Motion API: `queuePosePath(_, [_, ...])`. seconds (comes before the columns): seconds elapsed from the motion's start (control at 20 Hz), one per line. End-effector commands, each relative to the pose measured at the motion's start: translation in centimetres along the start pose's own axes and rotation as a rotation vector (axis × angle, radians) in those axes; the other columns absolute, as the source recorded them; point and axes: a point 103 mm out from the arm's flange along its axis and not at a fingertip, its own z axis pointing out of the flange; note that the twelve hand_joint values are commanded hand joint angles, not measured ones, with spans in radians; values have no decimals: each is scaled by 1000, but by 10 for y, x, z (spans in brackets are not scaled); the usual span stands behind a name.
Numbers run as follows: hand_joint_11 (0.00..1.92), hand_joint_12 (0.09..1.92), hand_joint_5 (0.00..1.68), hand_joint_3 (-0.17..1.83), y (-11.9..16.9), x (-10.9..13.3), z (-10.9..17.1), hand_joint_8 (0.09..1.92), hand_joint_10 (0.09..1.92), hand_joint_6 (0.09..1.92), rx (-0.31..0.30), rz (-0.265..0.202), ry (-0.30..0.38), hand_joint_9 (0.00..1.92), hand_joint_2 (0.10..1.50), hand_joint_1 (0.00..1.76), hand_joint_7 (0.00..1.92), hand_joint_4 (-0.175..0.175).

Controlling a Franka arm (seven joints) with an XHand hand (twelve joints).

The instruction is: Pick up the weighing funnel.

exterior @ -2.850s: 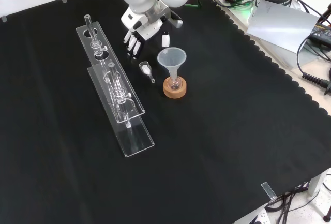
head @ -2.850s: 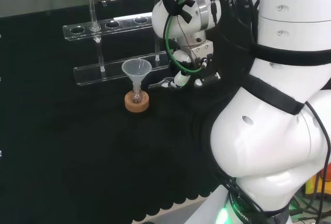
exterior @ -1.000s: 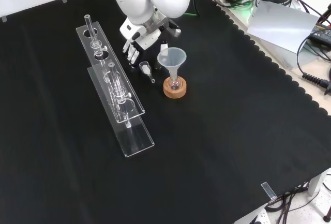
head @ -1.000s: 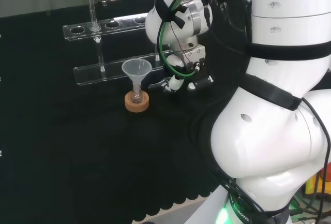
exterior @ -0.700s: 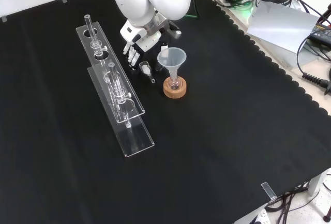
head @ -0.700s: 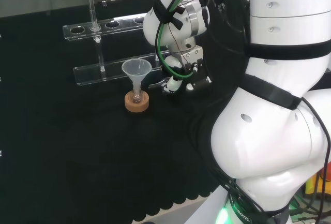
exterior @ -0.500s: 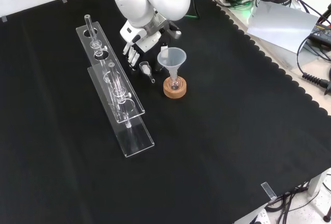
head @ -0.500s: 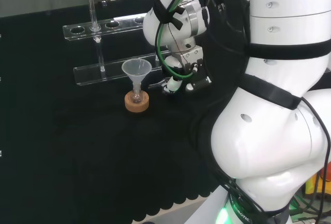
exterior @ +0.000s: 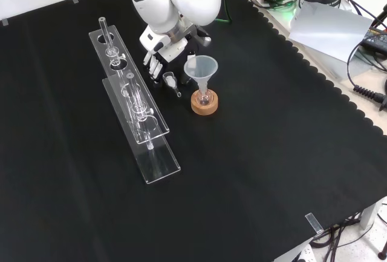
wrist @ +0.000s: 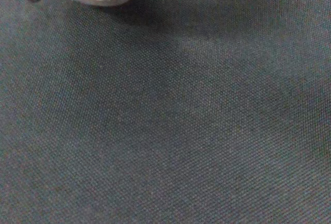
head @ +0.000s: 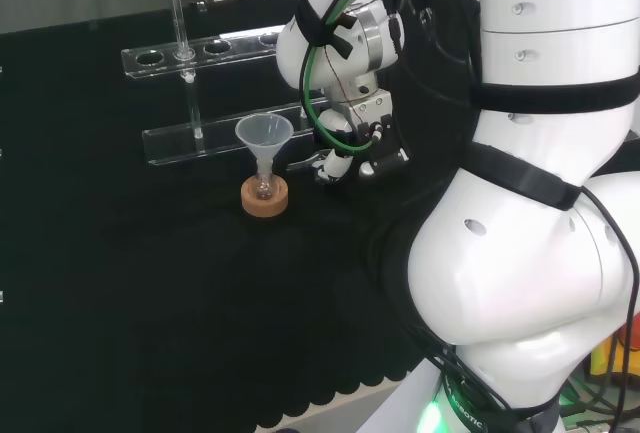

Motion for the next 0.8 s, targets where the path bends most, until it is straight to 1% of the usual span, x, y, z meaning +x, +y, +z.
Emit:
queuePosePath(0.05, [468, 1275, 560, 588, 0, 1, 0, 750, 568, 663, 0, -1, -5, 786, 683, 873, 544, -47])
queuePosePath(0.45, [470, 1275, 607, 593, 1, -4, 0, 751, 569, 701, -1, 3, -17, 788, 698, 877, 545, -41])
queuePosePath(0.8, [484, 1267, 622, 594, 1, -1, -1, 753, 568, 743, 1, 2, -22, 794, 714, 888, 545, -39])
